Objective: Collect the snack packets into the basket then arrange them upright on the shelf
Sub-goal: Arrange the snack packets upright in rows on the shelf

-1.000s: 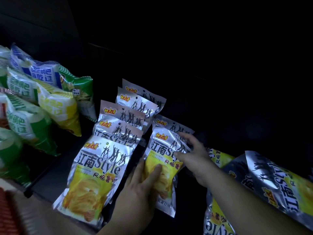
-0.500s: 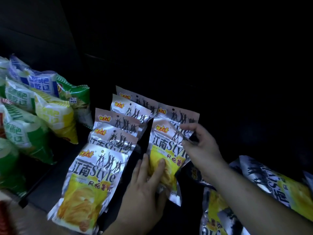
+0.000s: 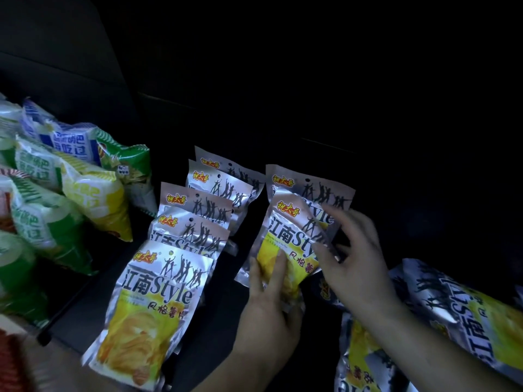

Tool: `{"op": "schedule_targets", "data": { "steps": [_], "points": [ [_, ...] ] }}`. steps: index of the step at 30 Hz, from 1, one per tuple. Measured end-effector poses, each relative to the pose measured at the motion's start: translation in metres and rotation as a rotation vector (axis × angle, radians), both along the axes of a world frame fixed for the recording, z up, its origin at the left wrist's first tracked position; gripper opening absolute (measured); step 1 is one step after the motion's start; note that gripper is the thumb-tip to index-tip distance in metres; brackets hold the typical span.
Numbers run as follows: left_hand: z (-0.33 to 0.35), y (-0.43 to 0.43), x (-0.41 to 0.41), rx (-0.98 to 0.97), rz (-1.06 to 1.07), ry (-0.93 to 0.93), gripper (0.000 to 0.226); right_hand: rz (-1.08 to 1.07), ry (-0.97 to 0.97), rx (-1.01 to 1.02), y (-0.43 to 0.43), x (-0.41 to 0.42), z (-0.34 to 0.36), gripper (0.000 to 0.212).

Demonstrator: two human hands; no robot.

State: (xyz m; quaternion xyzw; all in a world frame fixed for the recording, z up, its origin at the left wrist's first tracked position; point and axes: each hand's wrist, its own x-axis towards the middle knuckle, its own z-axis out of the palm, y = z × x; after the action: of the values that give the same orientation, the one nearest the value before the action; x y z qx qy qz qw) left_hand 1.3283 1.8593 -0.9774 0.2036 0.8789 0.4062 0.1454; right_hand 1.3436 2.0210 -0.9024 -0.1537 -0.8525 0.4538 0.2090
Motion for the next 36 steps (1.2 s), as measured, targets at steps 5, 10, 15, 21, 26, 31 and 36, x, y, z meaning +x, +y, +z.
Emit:
{"op": "schedule_targets", "data": {
  "steps": [5,10,15,21,26,31,36],
  "points": [
    [-0.008,0.0,-0.001,-0.034,0.027,0.011,0.09,-0.184,0.006,0.028,-0.009,0.021,-0.018,0.036],
    [-0.021,-0.005,0.001,-0.072,0.035,0.144,0.091,0.003,-0.172,-0.028,-0.026,0.029,-0.036,0.029],
    [-0.025,-0.019,0.005,-0.145,0.034,0.177,0.095,0.032,-0.224,-0.095,-0.015,0.013,-0.027,0.059],
    [-0.029,-0.03,0.01,-0.233,0.052,0.178,0.087,-0.042,-0.204,0.0,-0.01,0.006,-0.039,0.046],
    [-0.028,-0.036,0.012,-0.217,0.03,0.205,0.079,0.023,-0.272,-0.123,-0.025,0.003,-0.047,0.059],
    [-0.032,-0.043,0.01,-0.319,0.014,0.256,0.082,0.059,-0.298,-0.131,-0.029,-0.003,-0.047,0.065],
    [-0.028,-0.046,0.01,-0.276,0.03,0.238,0.087,0.076,-0.274,-0.122,-0.035,-0.003,-0.051,0.063]
  ]
}}
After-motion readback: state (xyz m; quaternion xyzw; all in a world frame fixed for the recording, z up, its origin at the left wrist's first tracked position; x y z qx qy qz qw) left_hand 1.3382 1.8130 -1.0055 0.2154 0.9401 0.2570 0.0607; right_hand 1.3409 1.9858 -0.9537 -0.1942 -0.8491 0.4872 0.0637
